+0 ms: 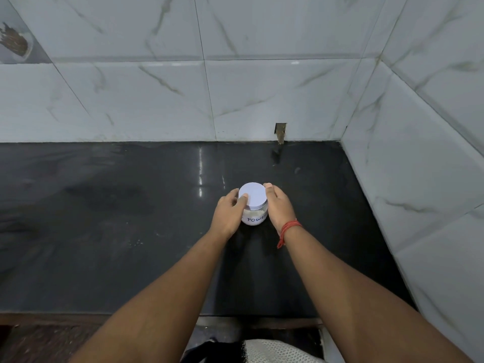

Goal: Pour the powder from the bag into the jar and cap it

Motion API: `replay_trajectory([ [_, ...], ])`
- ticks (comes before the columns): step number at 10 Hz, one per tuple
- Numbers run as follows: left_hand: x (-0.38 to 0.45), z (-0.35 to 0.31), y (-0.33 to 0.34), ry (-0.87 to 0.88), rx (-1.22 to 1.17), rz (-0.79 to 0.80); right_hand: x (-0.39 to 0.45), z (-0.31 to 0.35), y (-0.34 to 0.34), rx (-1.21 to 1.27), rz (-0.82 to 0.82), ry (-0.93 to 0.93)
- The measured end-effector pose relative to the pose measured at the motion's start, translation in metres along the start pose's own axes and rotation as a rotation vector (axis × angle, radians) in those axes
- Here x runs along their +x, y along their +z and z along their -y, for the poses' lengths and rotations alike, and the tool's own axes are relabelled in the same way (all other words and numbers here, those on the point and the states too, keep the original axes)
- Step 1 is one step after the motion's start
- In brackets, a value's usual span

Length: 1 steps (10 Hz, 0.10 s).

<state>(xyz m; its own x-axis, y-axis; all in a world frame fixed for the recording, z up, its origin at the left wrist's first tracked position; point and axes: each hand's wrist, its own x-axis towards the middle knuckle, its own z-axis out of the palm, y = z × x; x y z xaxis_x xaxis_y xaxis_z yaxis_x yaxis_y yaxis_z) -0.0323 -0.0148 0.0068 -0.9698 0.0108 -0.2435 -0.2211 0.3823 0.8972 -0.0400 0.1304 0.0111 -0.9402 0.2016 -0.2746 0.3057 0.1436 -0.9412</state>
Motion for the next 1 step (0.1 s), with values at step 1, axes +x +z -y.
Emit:
replay_trajectory([
  [1,0.0002,-0.0075,-0.0038,0.042,0.144,-0.075,-0.0062,0.0126,-0.0033,-0.141,-0.046,-0.124],
])
